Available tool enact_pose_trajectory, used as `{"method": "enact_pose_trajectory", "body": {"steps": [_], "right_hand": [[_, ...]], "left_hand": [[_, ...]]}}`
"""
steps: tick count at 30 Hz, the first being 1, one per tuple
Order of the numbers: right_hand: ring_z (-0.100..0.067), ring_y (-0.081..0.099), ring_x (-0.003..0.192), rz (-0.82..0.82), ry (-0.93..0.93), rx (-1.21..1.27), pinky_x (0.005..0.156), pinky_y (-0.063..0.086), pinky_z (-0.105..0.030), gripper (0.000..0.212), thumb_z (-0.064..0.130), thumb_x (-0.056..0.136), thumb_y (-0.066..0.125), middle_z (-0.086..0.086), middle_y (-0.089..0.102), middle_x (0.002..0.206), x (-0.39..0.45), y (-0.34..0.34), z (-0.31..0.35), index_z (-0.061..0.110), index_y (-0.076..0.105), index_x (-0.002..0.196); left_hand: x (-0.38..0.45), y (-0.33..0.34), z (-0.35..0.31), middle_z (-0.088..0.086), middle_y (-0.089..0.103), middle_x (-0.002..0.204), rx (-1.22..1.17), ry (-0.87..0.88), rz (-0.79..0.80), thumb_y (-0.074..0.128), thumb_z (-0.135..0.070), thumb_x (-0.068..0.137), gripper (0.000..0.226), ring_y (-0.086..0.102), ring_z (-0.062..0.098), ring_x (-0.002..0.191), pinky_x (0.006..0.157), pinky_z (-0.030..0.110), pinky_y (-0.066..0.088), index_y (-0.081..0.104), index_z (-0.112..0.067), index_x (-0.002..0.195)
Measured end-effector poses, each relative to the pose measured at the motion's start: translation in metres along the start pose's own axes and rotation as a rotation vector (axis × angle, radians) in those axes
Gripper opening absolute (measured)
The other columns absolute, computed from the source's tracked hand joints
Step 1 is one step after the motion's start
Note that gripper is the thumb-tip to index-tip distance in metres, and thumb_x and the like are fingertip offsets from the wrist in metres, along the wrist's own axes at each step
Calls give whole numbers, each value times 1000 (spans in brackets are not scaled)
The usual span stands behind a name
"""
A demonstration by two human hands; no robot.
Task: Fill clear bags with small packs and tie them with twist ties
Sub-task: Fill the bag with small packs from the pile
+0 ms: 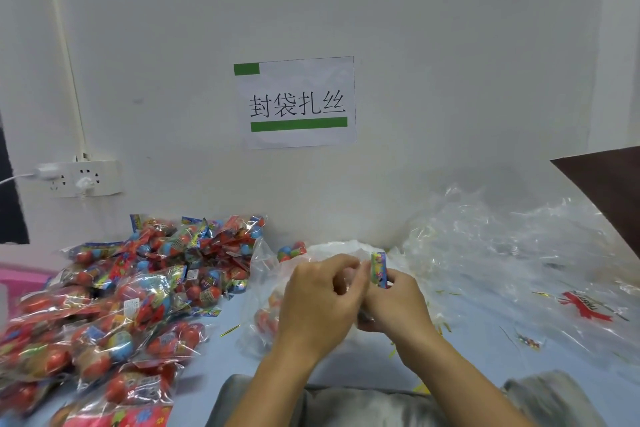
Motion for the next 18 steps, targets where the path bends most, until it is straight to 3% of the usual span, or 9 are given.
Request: {"method": "enact_pose_trajectory", "body": {"steps": [2, 4, 5, 7, 9, 12, 14, 18], "right_hand": [[-17, 60, 47, 0, 52, 74, 58, 61, -34, 36, 41, 80, 81, -1, 63, 56, 0, 0, -2, 6, 70, 80], [-22, 69, 57, 24, 93, 119, 58, 61, -32, 35, 41, 82, 79, -8, 72, 66, -2, 3, -2, 6, 73, 83], [-23, 72, 61, 38, 103, 139, 58, 60, -31, 35, 41, 83, 78, -12, 75, 72, -3, 5, -1, 6, 74, 86], [-23, 73, 64, 57, 112, 182, 59, 60, -30, 36, 41, 86, 76, -15, 77, 78, -5, 7, 0, 6, 76, 91], [-23, 73, 65, 62, 123, 226, 62, 61, -32, 37, 40, 88, 74, -15, 77, 79, -6, 9, -1, 4, 75, 95], [-27, 74, 76, 82, 137, 273, 73, 63, -39, 41, 38, 95, 67, -19, 77, 91, -7, 14, 0, -1, 73, 104], [-27, 75, 82, 137, 137, 289, 72, 63, -38, 41, 37, 100, 59, -19, 77, 95, -10, 18, 3, -1, 72, 108], [-15, 72, 71, 272, 143, 314, 62, 58, -27, 33, 31, 104, 53, -8, 75, 82, -19, 31, 8, 3, 70, 109]], "left_hand": [[2, -9, 3, -11, 55, 60, 33, -17, -74, 59, -38, 89, 23, 49, 10, 55, 56, 34, 45, 73, -22, 83], [4, -19, 8, -10, 58, 83, 100, -47, -142, 55, -42, 89, 28, 56, 10, 73, 67, 32, 48, 71, -21, 96], [5, -21, 13, -9, 57, 96, 136, -73, -118, 50, -48, 89, 38, 57, 11, 87, 79, 30, 47, 70, -21, 106], [5, -16, 22, -12, 55, 118, 227, -107, 8, 35, -62, 87, 60, 50, 7, 114, 100, 24, 32, 64, -26, 124], [3, -7, 26, -15, 52, 132, 297, -98, 124, 24, -69, 84, 70, 41, 1, 128, 105, 20, 18, 60, -30, 131], [-3, 10, 29, -20, 49, 139, 261, -92, 223, 18, -71, 85, 73, 33, -4, 135, 113, 25, 17, 53, -32, 136], [-4, 15, 31, -25, 45, 140, 209, -100, 234, 19, -68, 88, 68, 30, -7, 136, 114, 25, 18, 51, -33, 137], [0, 12, 26, -17, 63, 125, 151, -43, 159, 34, -40, 99, 43, 51, 2, 123, 112, 37, 32, 69, -24, 118]]}}
Point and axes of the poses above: each hand's wrist, its own x-axis towards the middle knuckle, its own y-axis out of the palm, z = x × y, the point moved 7 cm from there along x, towards the middle knuckle
